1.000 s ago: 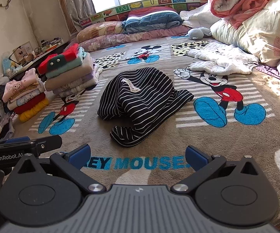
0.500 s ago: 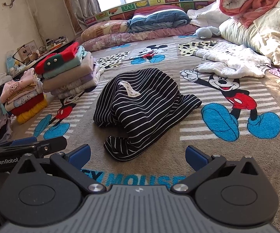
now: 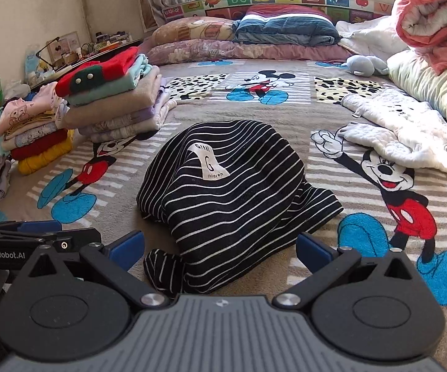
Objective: Fold clothes
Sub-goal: 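Move both tools toward the striped garment and lower them to its edge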
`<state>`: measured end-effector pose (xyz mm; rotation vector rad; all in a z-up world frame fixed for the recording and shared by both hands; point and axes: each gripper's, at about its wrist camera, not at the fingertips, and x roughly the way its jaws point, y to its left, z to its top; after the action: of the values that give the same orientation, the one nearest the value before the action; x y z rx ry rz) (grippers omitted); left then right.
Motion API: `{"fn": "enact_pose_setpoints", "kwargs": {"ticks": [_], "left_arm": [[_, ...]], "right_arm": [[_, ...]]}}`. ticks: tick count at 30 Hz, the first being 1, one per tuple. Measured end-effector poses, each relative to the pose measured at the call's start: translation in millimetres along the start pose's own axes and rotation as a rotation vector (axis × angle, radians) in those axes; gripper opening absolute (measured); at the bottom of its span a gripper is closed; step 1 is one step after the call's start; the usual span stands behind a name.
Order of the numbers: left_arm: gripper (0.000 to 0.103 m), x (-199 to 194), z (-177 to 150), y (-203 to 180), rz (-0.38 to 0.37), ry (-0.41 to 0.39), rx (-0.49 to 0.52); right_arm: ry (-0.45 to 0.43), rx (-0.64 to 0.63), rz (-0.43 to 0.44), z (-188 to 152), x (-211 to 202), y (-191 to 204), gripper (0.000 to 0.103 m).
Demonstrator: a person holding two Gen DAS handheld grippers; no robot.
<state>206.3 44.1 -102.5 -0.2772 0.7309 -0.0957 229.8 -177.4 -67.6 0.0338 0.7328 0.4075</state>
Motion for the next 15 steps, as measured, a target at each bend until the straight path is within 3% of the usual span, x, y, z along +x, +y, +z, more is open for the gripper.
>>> {"fn": "enact_pose_setpoints", "kwargs": {"ticks": [12,15], "left_arm": [[0.101,46,23,17,-0.040,0.033,-0.086],[0.099,57,28,23,-0.051,0.040,-0.126]], "right_arm": [[0.090,-0.029,0.061,47,56,-33,0.103],[0.094,-0.061,0.034,56,64,-37,0.103]]}}
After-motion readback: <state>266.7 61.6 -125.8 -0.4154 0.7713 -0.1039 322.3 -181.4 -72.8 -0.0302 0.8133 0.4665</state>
